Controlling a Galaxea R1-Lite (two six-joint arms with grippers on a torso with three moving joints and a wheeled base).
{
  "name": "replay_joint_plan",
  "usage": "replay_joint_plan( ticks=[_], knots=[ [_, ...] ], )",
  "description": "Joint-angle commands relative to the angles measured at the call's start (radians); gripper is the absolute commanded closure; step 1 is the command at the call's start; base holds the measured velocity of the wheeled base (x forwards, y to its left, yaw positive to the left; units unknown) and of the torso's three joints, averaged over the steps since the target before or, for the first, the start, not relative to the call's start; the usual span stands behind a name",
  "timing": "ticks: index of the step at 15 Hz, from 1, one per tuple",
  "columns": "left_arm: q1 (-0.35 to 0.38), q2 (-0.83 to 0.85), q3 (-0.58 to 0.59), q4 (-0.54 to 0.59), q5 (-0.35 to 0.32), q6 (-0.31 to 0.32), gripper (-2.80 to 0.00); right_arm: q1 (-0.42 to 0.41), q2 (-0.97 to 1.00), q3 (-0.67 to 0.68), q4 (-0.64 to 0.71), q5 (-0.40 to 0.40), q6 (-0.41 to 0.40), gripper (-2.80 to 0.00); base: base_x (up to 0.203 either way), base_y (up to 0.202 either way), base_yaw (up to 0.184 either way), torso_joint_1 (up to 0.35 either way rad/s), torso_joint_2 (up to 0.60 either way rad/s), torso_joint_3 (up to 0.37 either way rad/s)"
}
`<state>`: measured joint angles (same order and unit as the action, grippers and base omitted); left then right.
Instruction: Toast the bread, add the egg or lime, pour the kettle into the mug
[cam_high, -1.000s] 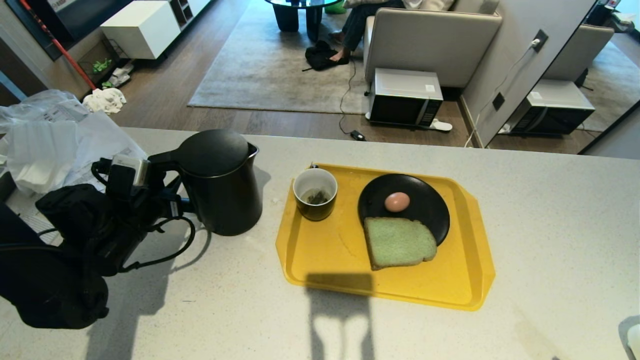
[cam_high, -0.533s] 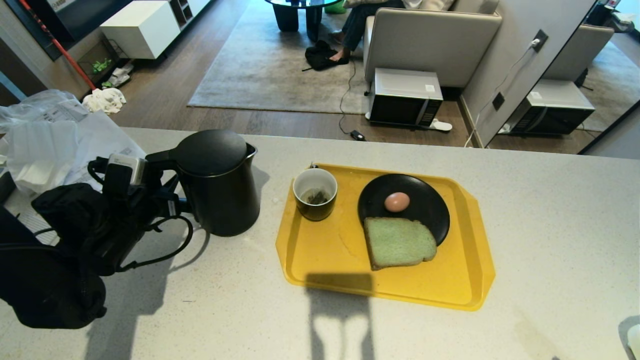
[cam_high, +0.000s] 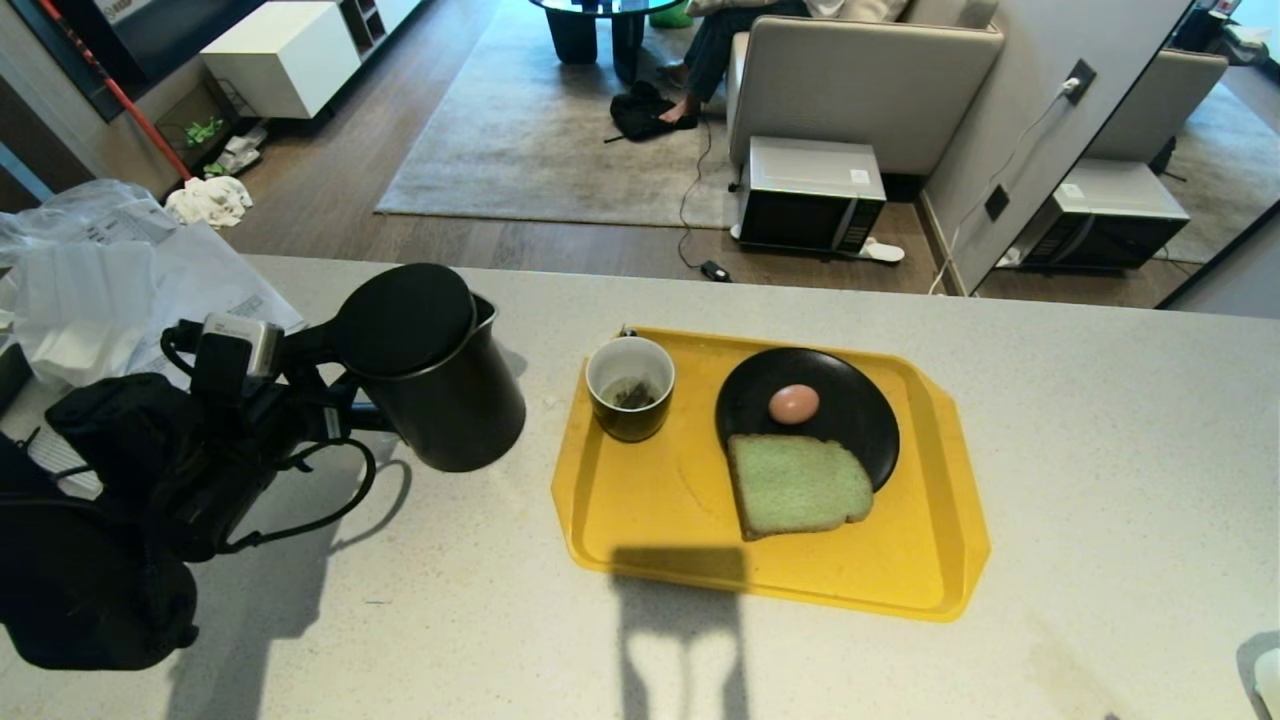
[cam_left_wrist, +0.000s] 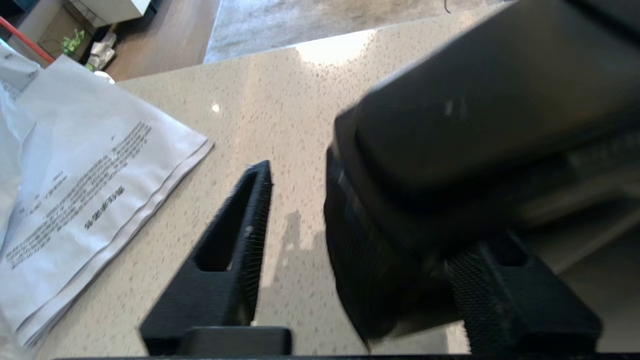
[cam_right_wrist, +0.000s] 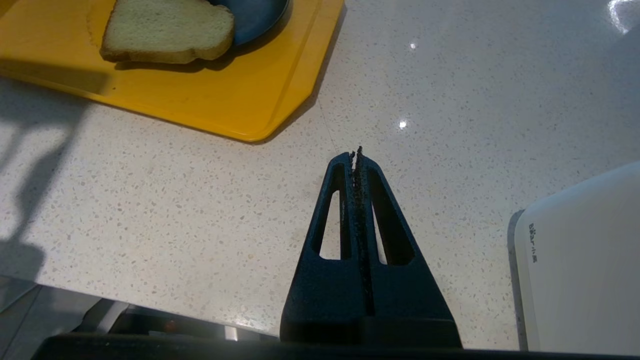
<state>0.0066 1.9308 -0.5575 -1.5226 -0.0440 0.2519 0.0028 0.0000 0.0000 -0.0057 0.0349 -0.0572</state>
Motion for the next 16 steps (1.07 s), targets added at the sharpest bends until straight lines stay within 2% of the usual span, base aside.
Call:
replay_joint_plan(
  ticks=[1, 6, 13, 14, 16],
  knots=[
    [0.001, -0.024, 0.040, -0.007, -0.002, 0.001, -2.80, 0.000, 0.000, 0.002, 0.000, 0.000, -0.001, 0.00, 0.000, 0.000, 0.000, 0.000, 0.00, 0.000],
    [0.000, -0.149, 0.176, -0.007, -0.002, 0.022, -2.80, 0.000, 0.000, 0.002, 0.000, 0.000, -0.001, 0.00, 0.000, 0.000, 0.000, 0.000, 0.00, 0.000],
    [-0.033, -0.331, 0.293, -0.007, -0.005, 0.044, -2.80, 0.000, 0.000, 0.002, 0.000, 0.000, -0.001, 0.00, 0.000, 0.000, 0.000, 0.000, 0.00, 0.000],
    [-0.041, -0.355, 0.301, -0.007, -0.005, 0.045, 0.00, 0.000, 0.001, 0.002, 0.000, 0.000, -0.001, 0.00, 0.000, 0.000, 0.000, 0.000, 0.00, 0.000],
    [-0.061, -0.388, 0.279, -0.007, -0.002, 0.046, 0.00, 0.000, 0.001, 0.002, 0.000, 0.000, -0.001, 0.00, 0.000, 0.000, 0.000, 0.000, 0.00, 0.000]
  ],
)
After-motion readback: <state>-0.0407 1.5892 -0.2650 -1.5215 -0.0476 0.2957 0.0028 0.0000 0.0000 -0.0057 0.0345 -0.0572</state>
